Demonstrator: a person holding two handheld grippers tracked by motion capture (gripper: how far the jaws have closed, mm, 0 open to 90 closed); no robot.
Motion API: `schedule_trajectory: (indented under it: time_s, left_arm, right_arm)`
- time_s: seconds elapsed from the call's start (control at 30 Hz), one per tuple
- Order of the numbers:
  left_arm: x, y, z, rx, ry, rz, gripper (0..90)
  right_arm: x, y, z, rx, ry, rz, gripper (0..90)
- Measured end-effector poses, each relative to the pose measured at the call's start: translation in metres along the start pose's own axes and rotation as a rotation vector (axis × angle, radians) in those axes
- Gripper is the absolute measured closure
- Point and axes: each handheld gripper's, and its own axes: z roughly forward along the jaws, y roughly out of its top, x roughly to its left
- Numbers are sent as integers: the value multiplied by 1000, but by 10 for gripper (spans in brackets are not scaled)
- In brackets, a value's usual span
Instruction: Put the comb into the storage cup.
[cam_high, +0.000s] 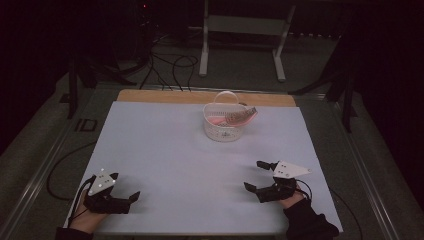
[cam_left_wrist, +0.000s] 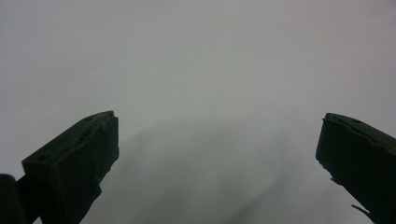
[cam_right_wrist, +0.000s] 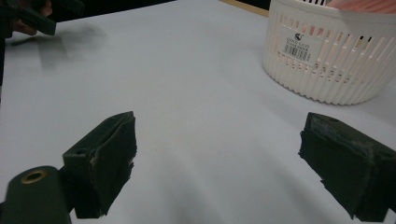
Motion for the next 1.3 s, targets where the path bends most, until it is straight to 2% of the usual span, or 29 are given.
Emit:
schedule_trajectory:
  time_s: [0.2,0.43,0.6,0.9,1.1,1.3]
  left_arm:
    - [0,-2,2,3,-5,-16,1]
    - [-6,-1,6,0,-21,1,1]
    - [-7,-1,7,-13,-28,-15,1]
    - [-8,0,6,-33,-26,-11,1]
    - [-8,1,5,-71,-36,-20,1]
    - [-9,1,6,-73,-47,-22,1]
  right_arm:
    - [0,0,0,2,-3,-2,106]
    - [-2,-1,2,7,1,10,110]
    - [-2,-2,4,14,0,8,110]
    - [-1,-3,5,22,-3,2,110]
    - [-1,-3,5,19,-4,6,110]
    - [-1,-3,6,22,-7,8,110]
